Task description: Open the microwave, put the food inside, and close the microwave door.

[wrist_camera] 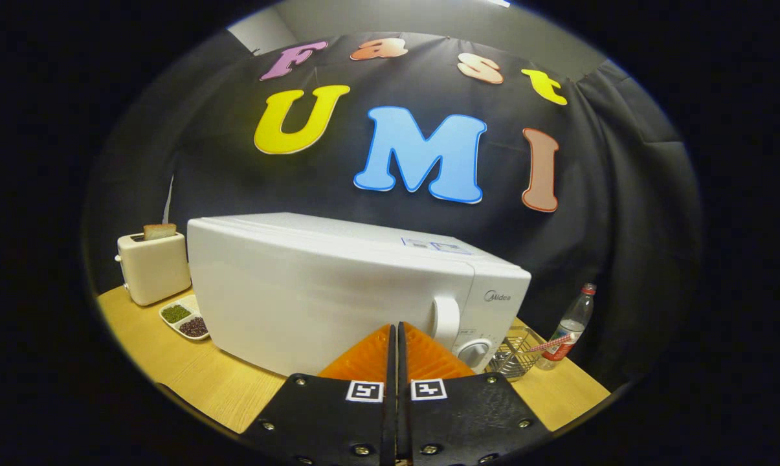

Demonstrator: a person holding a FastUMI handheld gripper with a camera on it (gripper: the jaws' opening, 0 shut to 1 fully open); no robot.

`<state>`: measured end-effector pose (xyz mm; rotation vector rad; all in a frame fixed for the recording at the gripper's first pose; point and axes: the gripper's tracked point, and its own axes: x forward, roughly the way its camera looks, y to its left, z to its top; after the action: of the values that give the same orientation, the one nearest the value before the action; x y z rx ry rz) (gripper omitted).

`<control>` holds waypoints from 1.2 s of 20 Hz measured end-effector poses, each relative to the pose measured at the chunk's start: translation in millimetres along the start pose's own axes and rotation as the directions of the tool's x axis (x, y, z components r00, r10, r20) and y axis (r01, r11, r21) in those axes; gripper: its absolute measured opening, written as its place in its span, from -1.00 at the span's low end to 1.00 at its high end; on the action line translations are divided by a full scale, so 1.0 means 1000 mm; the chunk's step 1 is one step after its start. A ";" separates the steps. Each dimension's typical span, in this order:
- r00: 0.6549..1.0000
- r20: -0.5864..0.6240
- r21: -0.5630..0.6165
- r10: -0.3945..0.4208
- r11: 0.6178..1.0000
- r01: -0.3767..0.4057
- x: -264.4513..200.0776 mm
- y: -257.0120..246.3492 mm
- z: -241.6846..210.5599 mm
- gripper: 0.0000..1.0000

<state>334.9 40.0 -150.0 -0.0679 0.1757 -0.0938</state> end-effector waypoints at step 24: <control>0.997 0.055 0.263 0.052 0.963 -0.065 -0.120 -0.052 0.110 0.73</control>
<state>232.4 6.3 -17.0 0.2021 0.1160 -0.0557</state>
